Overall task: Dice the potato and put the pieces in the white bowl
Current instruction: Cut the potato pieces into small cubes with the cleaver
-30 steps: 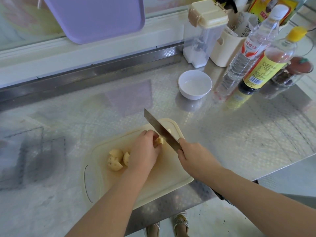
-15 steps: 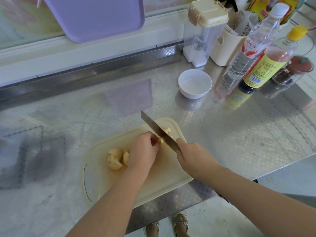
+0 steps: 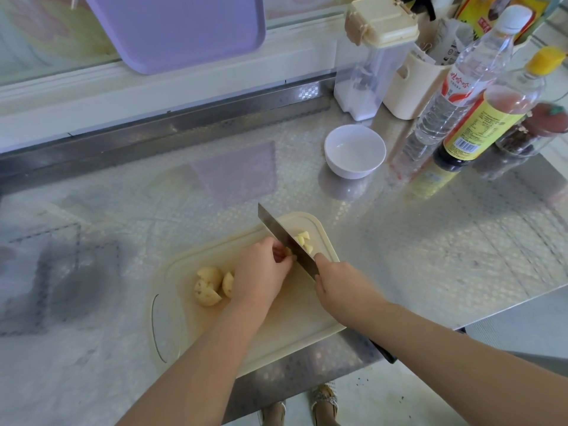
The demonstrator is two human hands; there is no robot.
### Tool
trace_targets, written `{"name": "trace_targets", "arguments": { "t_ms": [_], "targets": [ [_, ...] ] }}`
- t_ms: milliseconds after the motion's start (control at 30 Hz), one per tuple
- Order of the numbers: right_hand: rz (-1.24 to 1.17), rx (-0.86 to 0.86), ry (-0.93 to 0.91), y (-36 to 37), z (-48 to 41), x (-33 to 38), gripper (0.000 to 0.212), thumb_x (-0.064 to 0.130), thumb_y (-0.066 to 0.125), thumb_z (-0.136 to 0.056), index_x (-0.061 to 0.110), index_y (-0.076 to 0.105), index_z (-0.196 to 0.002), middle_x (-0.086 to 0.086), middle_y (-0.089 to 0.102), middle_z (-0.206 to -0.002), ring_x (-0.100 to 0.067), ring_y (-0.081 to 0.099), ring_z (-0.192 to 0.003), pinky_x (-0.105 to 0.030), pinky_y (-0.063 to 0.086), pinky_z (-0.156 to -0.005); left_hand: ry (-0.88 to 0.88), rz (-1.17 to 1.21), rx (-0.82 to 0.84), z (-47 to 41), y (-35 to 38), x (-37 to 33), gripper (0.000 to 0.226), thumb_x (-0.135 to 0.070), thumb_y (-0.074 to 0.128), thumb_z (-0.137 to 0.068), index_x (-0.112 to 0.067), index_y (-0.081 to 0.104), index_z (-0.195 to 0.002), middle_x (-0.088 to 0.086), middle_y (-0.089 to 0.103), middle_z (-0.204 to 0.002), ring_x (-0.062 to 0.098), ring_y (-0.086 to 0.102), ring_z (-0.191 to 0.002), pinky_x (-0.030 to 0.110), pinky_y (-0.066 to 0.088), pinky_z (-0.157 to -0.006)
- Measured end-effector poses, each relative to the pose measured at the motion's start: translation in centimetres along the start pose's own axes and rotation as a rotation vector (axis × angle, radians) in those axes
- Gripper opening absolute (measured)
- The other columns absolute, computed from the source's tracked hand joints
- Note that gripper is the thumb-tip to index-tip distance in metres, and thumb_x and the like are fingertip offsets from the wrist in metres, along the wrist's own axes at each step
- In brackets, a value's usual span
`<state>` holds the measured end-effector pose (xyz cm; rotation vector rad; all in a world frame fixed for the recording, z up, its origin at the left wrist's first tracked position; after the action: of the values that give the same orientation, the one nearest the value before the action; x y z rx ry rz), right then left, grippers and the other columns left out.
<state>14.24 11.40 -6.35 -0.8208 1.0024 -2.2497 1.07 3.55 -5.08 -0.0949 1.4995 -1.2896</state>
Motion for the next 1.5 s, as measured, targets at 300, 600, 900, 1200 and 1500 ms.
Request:
{"name": "trace_targets", "arguments": {
  "t_ms": [300, 600, 900, 1200, 1500],
  "targets": [
    [0.012, -0.021, 0.008, -0.5, 0.0, -0.4, 0.018, 0.026, 0.034, -0.105, 0.021, 0.043, -0.12, -0.005, 0.056, -0.082, -0.026, 0.063, -0.075, -0.048, 0.059, -0.072, -0.08, 0.014, 0.103, 0.1, -0.2, 1.0, 0.023, -0.019, 0.064, -0.086, -0.025, 0.068, -0.108, -0.012, 0.066, -0.092, 0.01, 0.065, -0.09, 0.028, 0.053, -0.08],
    [-0.052, -0.072, -0.006, -1.5, 1.0, -0.2, 0.021, 0.027, 0.035, -0.105, 0.019, 0.044, -0.122, -0.002, 0.052, -0.075, -0.025, 0.061, -0.071, -0.047, 0.057, -0.068, -0.099, -0.078, 0.124, -0.1, -0.2, 1.7, 0.02, -0.018, 0.066, -0.085, -0.024, 0.068, -0.103, -0.011, 0.064, -0.086, 0.014, 0.064, -0.087, 0.031, 0.054, -0.078],
    [-0.063, -0.063, -0.031, -1.8, 1.8, 0.7, 0.009, 0.026, 0.034, -0.106, 0.02, 0.041, -0.107, -0.002, 0.052, -0.074, -0.023, 0.059, -0.066, -0.043, 0.055, -0.063, -0.122, -0.24, 0.14, -0.2, -0.5, 2.2, 0.02, -0.044, 0.064, -0.089, -0.023, 0.068, -0.09, -0.004, 0.069, -0.087, 0.018, 0.065, -0.08, 0.035, 0.056, -0.074],
    [0.062, -0.072, -0.05, -1.4, 2.0, 1.0, 0.005, 0.021, 0.034, -0.104, 0.022, 0.037, -0.108, -0.002, 0.047, -0.071, -0.028, 0.059, -0.068, -0.038, 0.047, -0.058, -0.074, -0.235, 0.084, 0.2, 0.1, 1.6, 0.014, -0.042, 0.063, -0.085, -0.028, 0.067, -0.085, -0.005, 0.071, -0.083, 0.022, 0.067, -0.083, 0.038, 0.057, -0.073],
    [0.114, -0.041, -0.044, -0.6, 1.7, 1.1, 0.018, 0.018, 0.033, -0.104, 0.023, 0.038, -0.12, -0.001, 0.048, -0.072, -0.027, 0.063, -0.072, -0.04, 0.052, -0.061, -0.027, -0.266, 0.069, 0.4, 0.2, 1.2, 0.015, -0.038, 0.061, -0.086, -0.026, 0.07, -0.09, -0.004, 0.072, -0.085, 0.024, 0.068, -0.085, 0.039, 0.056, -0.072]
  ]
}}
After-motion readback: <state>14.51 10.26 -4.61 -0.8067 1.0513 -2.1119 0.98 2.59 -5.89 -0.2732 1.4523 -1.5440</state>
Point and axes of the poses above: each hand's wrist, its own z-axis away from the middle knuckle, its own y-axis out of the palm, x = y × z, the point moved 8 cm from there along -z, towards the middle knuckle
